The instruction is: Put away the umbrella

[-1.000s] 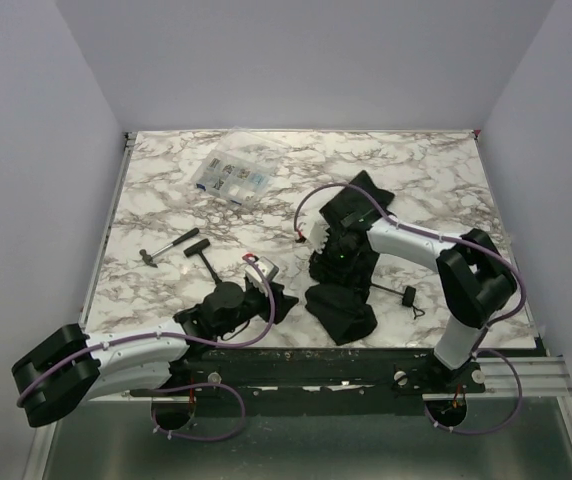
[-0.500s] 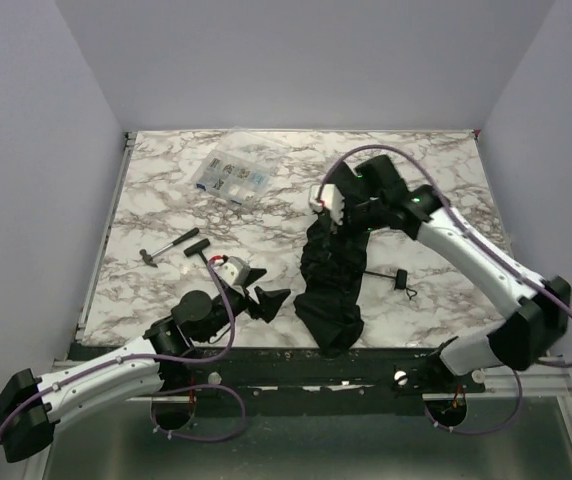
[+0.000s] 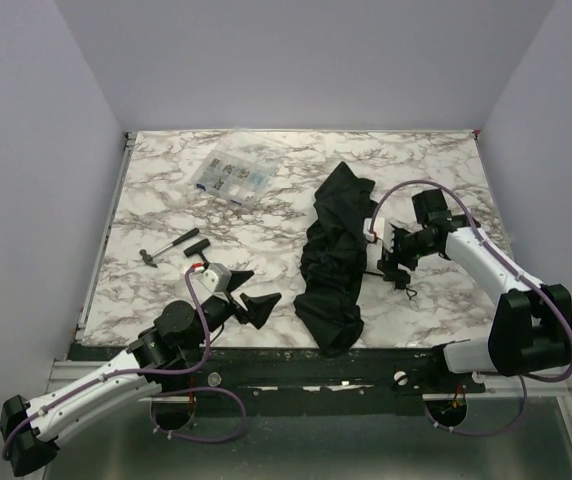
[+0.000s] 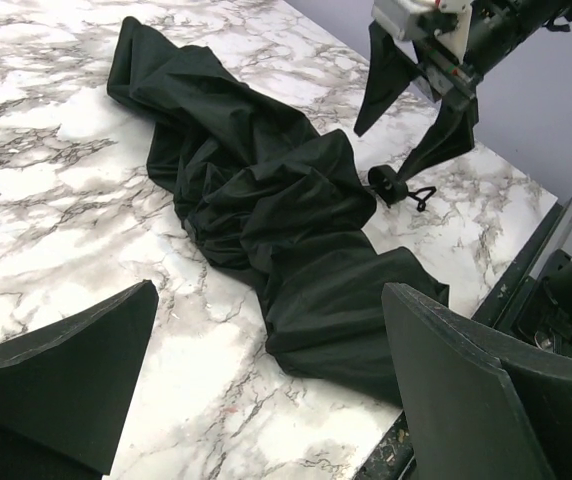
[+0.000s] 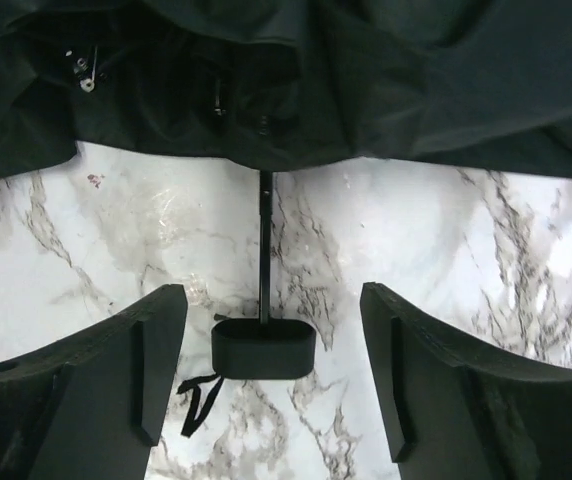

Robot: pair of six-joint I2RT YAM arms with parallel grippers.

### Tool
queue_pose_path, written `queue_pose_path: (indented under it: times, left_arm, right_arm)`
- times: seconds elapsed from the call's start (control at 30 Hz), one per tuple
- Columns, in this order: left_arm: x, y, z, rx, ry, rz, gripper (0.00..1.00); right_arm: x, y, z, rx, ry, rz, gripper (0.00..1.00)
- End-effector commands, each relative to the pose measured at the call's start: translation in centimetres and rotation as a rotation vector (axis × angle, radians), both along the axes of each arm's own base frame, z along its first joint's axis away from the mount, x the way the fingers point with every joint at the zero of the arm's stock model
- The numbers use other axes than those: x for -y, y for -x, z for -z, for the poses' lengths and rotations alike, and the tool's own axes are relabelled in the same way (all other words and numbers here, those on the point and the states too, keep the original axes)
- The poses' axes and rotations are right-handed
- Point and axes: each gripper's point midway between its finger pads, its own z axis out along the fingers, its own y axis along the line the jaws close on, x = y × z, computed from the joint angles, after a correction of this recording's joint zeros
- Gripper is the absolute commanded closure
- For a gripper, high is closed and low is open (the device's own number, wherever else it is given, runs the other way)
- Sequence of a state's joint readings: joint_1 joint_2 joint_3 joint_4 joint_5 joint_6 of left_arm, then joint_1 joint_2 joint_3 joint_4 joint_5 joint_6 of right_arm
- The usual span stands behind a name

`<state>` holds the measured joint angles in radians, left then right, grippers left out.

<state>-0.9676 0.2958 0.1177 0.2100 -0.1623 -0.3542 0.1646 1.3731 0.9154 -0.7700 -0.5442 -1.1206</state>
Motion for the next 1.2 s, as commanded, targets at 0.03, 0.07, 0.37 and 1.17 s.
queue_pose_path:
  times: [0.03,0.07,0.37,1.17]
  left_arm:
    - [-0.2,0.3,0.1,-0.016,0.005,0.004,0.01]
    - [-0.2,0.3,0.1,-0.016,0.005,0.007,0.01]
    - [0.9,0.8,0.5,-0.010,-0.031,0.072,0.01]
    - [1.0,1.0,-0.2,0.011,-0.031,0.086,0.02]
  right_arm:
    - [-0.6,-0.3,2.5,0.000,0.018,-0.149,0.30]
    - [-0.7,-0.2,3.0,-0.025,0.017,-0.157,0.32]
    - [-1.6,-0.8,5.1,-0.050,-0.004,-0.173,0.40]
    - [-4.0,0.2,5.0,-0.182,-0.001,-0.119,1.00]
